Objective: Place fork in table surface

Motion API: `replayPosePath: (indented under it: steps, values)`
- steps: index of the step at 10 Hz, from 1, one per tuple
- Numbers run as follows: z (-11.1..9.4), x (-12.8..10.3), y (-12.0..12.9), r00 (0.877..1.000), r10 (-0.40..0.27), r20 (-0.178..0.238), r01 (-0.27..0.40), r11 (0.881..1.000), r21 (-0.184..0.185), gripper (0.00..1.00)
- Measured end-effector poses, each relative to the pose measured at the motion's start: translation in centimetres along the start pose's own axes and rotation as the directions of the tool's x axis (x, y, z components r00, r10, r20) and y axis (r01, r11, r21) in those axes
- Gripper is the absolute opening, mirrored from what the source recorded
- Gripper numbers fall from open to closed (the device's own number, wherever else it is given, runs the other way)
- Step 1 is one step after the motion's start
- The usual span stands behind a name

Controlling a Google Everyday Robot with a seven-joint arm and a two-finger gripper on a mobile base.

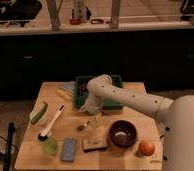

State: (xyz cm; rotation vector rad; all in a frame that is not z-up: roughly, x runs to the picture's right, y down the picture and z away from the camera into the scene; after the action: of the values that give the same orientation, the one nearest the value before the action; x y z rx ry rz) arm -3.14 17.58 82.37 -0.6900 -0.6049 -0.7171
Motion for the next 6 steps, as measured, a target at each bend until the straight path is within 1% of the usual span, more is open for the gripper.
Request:
replayPosePath:
  steps: [6]
  values:
    - [-0.25,0.01,-0.31,1.000,-0.018,0.005,0.018,1.000,-0.012,0.80]
